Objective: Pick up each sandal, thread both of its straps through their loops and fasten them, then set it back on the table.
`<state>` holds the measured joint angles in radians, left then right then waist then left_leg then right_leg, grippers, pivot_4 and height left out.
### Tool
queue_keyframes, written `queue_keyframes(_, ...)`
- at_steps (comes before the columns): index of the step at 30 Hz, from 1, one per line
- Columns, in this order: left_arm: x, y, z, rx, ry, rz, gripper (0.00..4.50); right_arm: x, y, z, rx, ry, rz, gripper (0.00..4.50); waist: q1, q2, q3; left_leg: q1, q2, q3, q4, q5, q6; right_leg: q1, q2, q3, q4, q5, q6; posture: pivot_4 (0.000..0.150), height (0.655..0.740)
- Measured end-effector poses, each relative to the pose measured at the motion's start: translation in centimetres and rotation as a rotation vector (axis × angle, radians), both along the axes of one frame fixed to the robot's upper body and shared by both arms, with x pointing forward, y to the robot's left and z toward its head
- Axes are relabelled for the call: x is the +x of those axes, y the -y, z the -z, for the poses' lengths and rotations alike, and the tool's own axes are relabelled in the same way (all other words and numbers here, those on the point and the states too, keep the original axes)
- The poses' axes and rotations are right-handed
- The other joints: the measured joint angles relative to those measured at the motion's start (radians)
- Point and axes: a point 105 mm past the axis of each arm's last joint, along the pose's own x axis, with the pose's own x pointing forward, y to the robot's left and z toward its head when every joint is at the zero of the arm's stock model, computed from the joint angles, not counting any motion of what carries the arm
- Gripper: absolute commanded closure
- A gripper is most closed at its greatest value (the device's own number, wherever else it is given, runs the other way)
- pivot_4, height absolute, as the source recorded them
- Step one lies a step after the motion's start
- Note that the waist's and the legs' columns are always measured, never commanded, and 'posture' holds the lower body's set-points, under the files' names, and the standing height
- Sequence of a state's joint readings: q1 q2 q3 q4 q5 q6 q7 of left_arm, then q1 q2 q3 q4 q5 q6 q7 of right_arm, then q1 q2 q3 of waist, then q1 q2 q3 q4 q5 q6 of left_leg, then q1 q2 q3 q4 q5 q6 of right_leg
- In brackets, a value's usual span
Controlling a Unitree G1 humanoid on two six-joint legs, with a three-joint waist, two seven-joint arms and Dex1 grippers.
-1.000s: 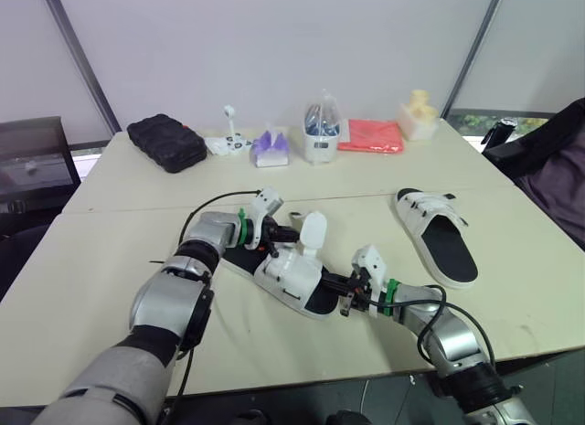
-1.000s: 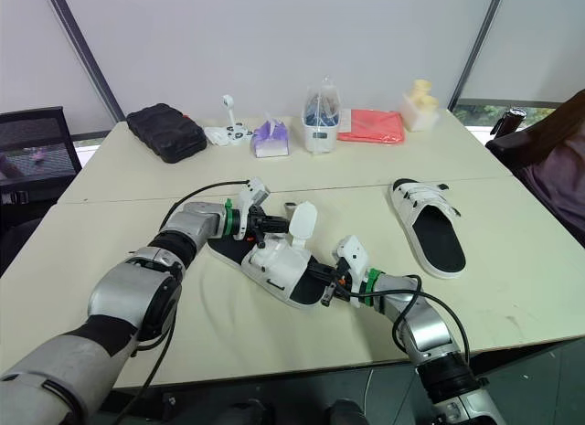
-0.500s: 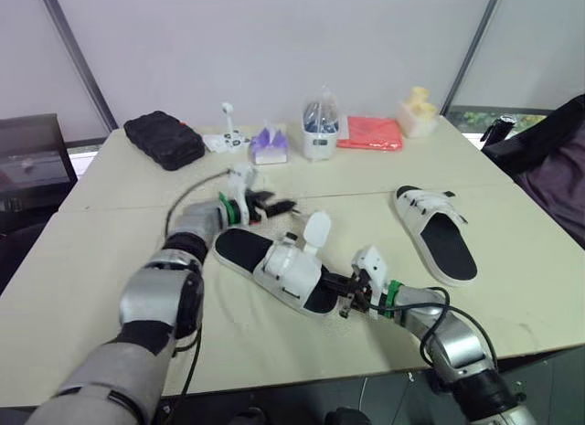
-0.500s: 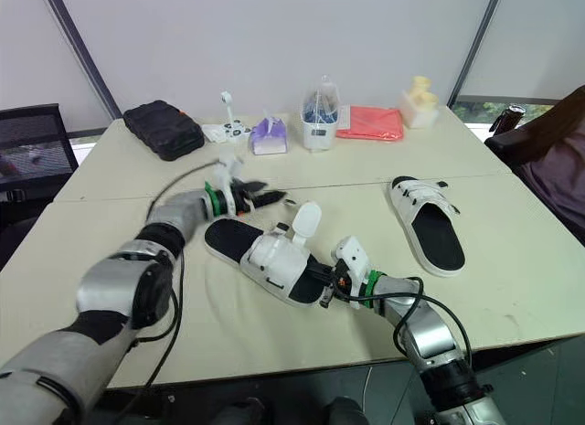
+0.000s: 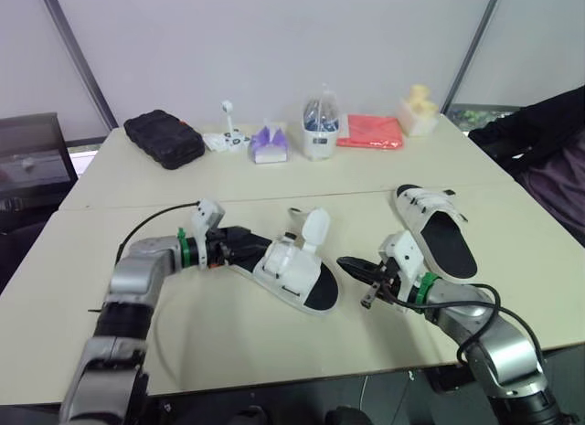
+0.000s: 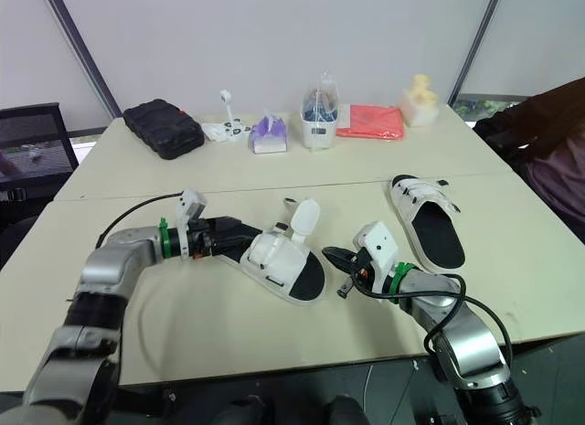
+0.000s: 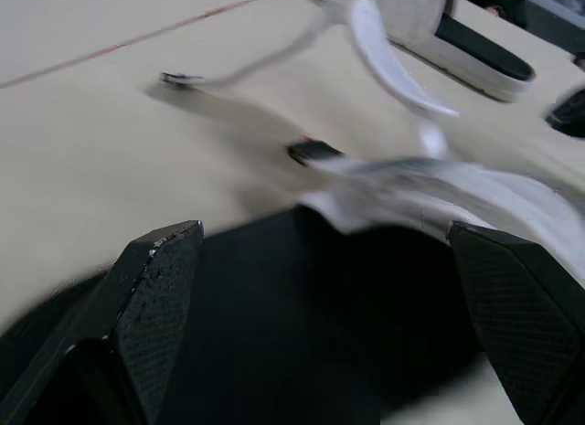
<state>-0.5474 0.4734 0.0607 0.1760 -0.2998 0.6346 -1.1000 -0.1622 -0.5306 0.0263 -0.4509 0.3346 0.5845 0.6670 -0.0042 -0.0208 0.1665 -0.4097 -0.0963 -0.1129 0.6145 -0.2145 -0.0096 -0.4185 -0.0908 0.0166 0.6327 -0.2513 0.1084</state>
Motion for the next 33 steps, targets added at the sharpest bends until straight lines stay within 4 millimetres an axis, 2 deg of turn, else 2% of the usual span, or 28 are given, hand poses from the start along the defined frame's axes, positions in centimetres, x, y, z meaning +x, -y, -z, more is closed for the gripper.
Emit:
queue_keyframes(6, -2.0, -0.8, 1.0, 0.122, -0.022, 0.024, 0.06, -1.0, -0.2, 0.2, -0.017, -0.05, -0.041, 4.5, 0.014, 0.001, 0.0, 0.0, 0.0, 0.001, 0.0, 0.0, 0.0, 0.0, -0.001, 0.0, -0.001, 0.0, 0.0, 0.15, 0.74)
queue_keyframes(10, -2.8, 0.7, 1.8, 0.141, -0.035, 0.079, 0.06, -1.1, -0.8, 0.3, -0.019, -0.059, -0.066, 4.5, 0.019, 0.001, 0.0, 0.0, 0.0, 0.001, 0.001, 0.0, 0.0, 0.001, -0.001, -0.001, -0.002, 0.0, -0.001, 0.15, 0.74)
queue_keyframes(14, -3.7, 2.7, 1.4, 0.128, -0.018, 0.154, 0.06, -1.2, -0.8, 0.4, -0.021, -0.064, -0.074, 4.5, 0.017, 0.001, 0.0, 0.0, 0.0, 0.001, 0.001, 0.0, 0.0, 0.001, -0.001, -0.001, -0.002, 0.0, 0.0, 0.15, 0.74)
queue_keyframes(22, -5.5, 4.7, 2.0, 0.094, -0.053, 0.226, 0.06, -1.1, -0.3, 1.3, -0.024, -0.099, -0.062, 4.5, 0.016, 0.001, 0.0, 0.0, 0.0, 0.001, 0.001, 0.0, 0.0, 0.001, -0.001, -0.001, -0.002, 0.0, -0.001, 0.15, 0.74)
queue_keyframes(33, -7.4, 6.5, 0.6, 0.023, -0.069, 0.289, 0.06, -0.8, 0.1, 1.7, -0.019, -0.111, -0.051, 4.5, 0.017, 0.001, 0.0, 0.0, 0.0, 0.001, 0.001, 0.0, 0.0, 0.001, -0.001, -0.001, -0.002, 0.0, -0.001, 0.15, 0.74)
